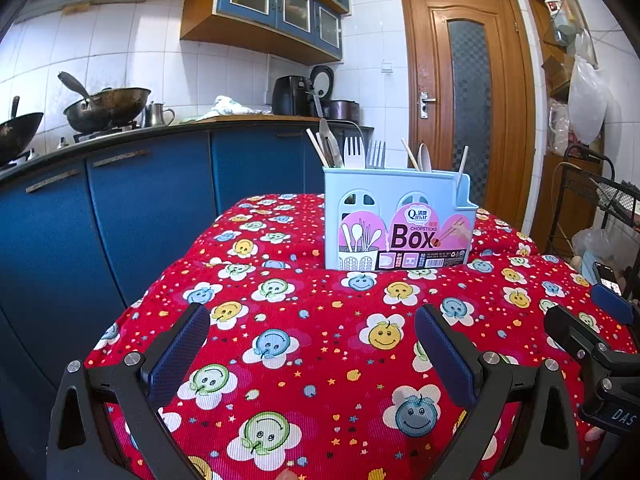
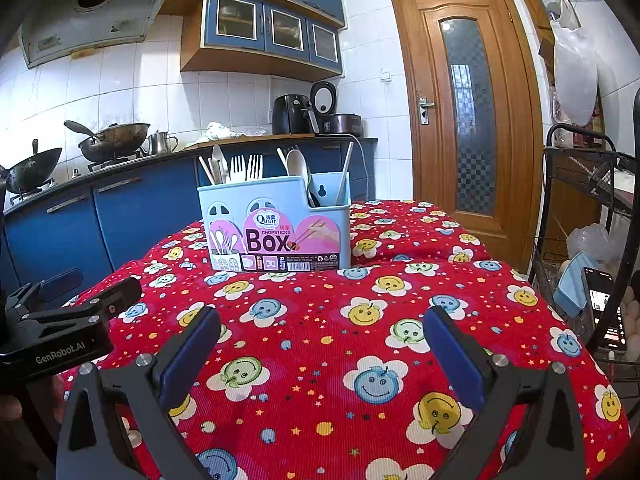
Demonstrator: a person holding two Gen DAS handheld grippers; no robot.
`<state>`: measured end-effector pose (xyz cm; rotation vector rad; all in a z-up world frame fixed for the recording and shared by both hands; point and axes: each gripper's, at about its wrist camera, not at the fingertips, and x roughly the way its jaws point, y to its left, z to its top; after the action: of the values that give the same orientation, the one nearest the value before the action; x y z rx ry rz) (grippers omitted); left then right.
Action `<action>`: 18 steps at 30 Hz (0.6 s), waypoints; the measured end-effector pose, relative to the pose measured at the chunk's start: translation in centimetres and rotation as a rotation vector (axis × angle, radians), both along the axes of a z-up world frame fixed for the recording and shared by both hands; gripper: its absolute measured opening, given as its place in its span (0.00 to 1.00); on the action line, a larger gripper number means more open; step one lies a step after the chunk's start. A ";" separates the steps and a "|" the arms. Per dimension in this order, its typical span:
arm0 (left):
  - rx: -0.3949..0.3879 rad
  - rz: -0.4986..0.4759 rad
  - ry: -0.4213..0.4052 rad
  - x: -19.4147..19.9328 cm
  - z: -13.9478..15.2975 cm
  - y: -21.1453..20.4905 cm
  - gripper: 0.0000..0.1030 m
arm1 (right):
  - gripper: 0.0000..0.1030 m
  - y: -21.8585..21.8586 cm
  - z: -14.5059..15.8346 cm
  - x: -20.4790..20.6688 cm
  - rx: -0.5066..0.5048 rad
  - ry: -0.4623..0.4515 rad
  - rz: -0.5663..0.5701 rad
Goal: Organize utensils
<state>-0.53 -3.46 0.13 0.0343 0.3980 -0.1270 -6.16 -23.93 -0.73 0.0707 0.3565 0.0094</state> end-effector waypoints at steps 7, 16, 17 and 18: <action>0.000 0.003 0.004 0.0 -0.2 0.0 0.99 | 1.00 -0.1 0.0 0.0 0.000 0.000 0.000; -0.002 0.001 0.004 0.1 -0.2 0.1 0.99 | 1.00 -0.1 0.0 0.0 0.000 0.001 0.001; -0.002 0.001 0.004 0.1 -0.2 0.1 0.99 | 1.00 -0.1 0.0 0.0 0.001 0.000 0.001; -0.003 0.000 0.005 0.1 -0.2 0.1 0.99 | 1.00 0.0 0.0 0.0 0.001 0.001 0.001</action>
<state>-0.45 -3.36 -0.06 0.0314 0.4028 -0.1281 -6.15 -23.96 -0.74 0.0713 0.3571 0.0102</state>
